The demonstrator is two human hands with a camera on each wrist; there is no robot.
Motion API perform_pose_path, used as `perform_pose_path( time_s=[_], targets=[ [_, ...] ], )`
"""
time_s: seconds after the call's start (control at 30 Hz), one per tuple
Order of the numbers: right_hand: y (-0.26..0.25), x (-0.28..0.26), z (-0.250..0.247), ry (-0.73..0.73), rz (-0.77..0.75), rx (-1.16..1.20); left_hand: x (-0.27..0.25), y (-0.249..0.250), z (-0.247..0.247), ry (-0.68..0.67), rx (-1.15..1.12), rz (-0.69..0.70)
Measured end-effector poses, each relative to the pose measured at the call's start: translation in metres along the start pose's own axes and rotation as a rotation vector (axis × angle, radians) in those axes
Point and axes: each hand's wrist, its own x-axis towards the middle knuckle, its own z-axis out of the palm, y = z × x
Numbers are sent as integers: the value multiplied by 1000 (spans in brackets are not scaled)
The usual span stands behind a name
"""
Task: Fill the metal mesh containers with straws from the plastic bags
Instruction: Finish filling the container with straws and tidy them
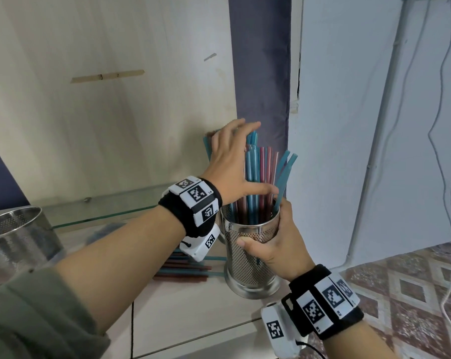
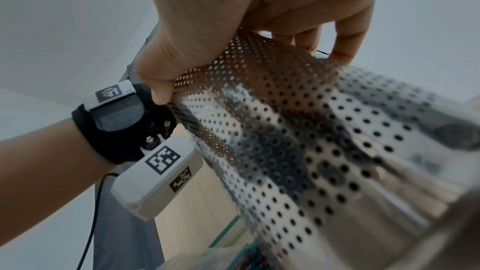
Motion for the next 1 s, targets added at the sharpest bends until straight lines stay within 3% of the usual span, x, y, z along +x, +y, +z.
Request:
perform_pose_path(
  time_s=[0.23, 0.3, 0.43, 0.57, 0.77, 1.0],
  targets=[
    [-2, 0, 0, -3, -11, -32, -33, -25, -28, 219, -29, -36],
    [-5, -1, 0, -9, -1, -52, -51, -37, -36, 155, -55, -99],
    [-20, -4, -7, -7, 43, -153, -87, -54, -48, -139, -96, -207],
    [-58, -10, -15, 14, 17, -267, -111, -55, -66, -318, -108, -229],
    [-102, -4, 34, -148, -53, -197, -140, -47, -93, -390, -155, -206],
    [-87, 7, 121, -304, 72, -48, -189, -65, -137, -301, -222, -340]
  ],
)
